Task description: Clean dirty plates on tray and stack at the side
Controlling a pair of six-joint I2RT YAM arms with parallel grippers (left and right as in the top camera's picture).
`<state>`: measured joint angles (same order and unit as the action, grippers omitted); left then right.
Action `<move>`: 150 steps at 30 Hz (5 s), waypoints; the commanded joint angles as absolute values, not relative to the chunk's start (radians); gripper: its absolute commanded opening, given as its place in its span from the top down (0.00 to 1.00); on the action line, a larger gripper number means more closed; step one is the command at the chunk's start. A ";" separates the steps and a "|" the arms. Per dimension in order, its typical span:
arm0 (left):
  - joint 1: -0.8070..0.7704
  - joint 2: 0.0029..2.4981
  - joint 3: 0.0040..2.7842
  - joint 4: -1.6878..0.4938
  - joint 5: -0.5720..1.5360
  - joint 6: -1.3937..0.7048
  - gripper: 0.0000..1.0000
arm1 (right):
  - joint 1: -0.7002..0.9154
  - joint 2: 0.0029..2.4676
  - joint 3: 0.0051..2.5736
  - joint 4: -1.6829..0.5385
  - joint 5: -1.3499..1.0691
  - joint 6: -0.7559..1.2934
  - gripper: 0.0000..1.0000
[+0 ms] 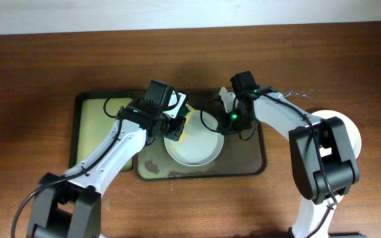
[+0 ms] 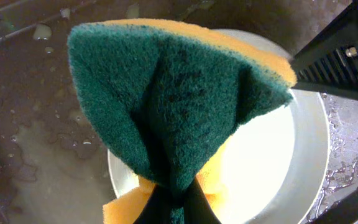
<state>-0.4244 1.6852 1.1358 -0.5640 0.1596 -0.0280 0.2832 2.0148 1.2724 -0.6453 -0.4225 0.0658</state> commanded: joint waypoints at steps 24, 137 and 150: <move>-0.529 1.694 0.835 -0.315 0.006 0.028 1.00 | 0.288 2.023 1.243 -0.635 -0.415 0.060 0.96; 0.116 1.548 0.853 -0.558 0.011 -0.130 0.00 | -0.036 1.809 1.639 -1.405 -0.303 0.127 0.02; 0.116 1.548 0.853 -0.557 0.011 -0.130 0.00 | 0.249 0.688 1.262 -0.751 0.038 -0.016 0.02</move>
